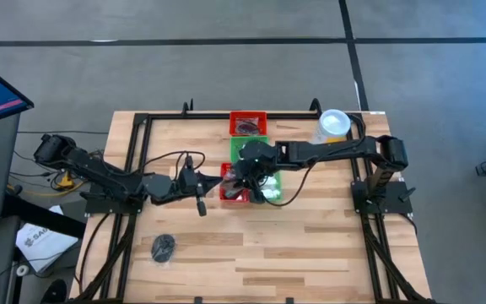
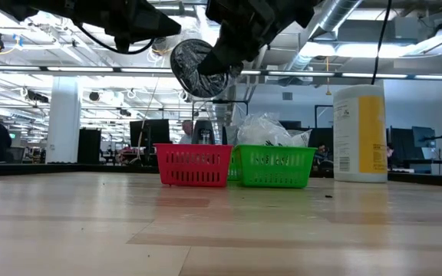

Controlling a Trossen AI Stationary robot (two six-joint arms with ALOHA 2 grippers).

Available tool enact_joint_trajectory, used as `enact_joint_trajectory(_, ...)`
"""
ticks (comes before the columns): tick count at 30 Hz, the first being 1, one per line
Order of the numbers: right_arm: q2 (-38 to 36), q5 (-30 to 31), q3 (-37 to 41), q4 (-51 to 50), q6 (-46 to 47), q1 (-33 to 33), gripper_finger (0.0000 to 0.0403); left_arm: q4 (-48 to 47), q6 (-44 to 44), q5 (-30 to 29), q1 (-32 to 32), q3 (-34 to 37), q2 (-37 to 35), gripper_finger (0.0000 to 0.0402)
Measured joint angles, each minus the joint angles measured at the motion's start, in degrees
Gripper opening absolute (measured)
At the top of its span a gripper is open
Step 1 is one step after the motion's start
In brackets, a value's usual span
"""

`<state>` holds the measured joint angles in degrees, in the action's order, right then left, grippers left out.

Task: Pick & Place Travel size toiletries
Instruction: Put the black hairbrush into the top red bin

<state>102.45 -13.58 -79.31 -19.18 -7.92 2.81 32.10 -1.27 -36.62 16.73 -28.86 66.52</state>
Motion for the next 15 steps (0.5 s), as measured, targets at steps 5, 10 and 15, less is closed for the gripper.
enact_joint_trajectory(5, 0.0, -0.1, 0.0, -0.3, -0.2, -0.1, 0.0019, -0.1, 0.0, -2.8, 0.0, 0.0, 0.0, 0.0007)
enact_joint_trajectory(10, -0.6, -0.1, 0.0, -0.4, -0.2, 0.0, 0.0019, -0.2, 1.3, -5.7, 0.0, 0.0, 0.0, 0.0037)
enact_joint_trajectory(15, -0.6, -0.1, 0.0, -0.3, -0.2, 0.9, 0.0019, -0.2, 1.2, -5.9, 0.0, 0.0, 0.0, 0.0072)
